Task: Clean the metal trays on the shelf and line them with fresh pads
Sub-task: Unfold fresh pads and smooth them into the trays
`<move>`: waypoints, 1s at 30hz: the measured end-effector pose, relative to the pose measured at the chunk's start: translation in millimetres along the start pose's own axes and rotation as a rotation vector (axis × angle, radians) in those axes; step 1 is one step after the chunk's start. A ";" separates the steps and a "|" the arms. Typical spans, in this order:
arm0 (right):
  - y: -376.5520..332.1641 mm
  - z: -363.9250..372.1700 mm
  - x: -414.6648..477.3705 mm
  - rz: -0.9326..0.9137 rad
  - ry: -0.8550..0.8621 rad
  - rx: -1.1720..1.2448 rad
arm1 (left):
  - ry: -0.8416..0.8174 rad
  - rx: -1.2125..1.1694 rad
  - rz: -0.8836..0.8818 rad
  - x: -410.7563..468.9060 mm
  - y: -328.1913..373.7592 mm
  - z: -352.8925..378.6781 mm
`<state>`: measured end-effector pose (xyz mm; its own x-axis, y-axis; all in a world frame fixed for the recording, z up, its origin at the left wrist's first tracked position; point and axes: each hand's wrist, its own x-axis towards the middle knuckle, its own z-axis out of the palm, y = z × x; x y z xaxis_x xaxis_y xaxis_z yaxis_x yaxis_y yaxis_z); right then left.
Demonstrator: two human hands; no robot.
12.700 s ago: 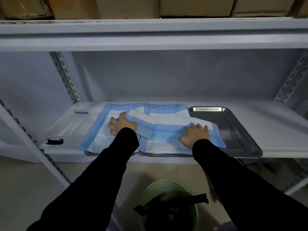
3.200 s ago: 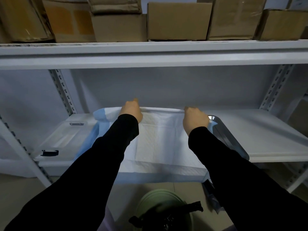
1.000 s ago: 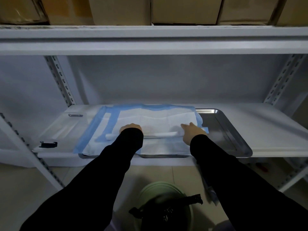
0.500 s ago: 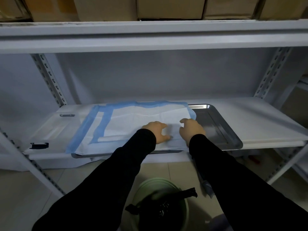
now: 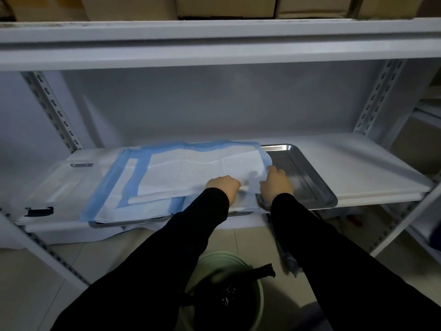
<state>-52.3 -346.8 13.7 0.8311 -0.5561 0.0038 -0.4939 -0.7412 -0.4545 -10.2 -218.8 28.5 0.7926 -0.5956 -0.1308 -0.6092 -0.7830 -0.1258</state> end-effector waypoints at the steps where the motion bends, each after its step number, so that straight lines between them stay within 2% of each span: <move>1: 0.4 0.0 -0.1 0.034 0.027 0.009 | 0.018 0.001 -0.003 0.2 -0.2 -1.2; 4: 4.0 -0.5 1.8 0.128 0.034 0.046 | 0.077 0.000 -0.023 2.0 -1.9 -2.7; 7: 7.3 -3.7 5.2 0.147 0.006 0.056 | 0.095 0.002 -0.041 2.5 -0.9 -3.0; 11: 6.9 -5.1 7.0 0.143 0.066 0.270 | 0.091 -0.035 -0.046 4.4 4.0 0.3; 13: 7.6 -5.5 5.6 0.162 0.041 0.332 | 0.093 -0.045 -0.023 6.1 6.4 2.9; 17: 12.6 -6.3 5.3 0.151 0.002 0.286 | 0.116 -0.054 0.037 9.0 14.0 3.4; 22: 16.4 -7.4 5.6 0.090 0.079 0.284 | 0.142 -0.063 0.088 10.4 25.6 1.2; 28: 26.0 -11.9 10.9 0.005 0.239 0.437 | 0.180 0.022 0.037 14.2 33.5 -0.6; 30: 26.7 -16.2 9.7 0.005 0.292 0.558 | 0.189 0.032 0.025 15.7 33.2 -1.1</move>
<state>-61.5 -378.0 16.0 0.6863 -0.6970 0.2077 -0.2244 -0.4746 -0.8511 -17.9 -254.4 23.4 0.7663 -0.6404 0.0526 -0.6270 -0.7631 -0.1568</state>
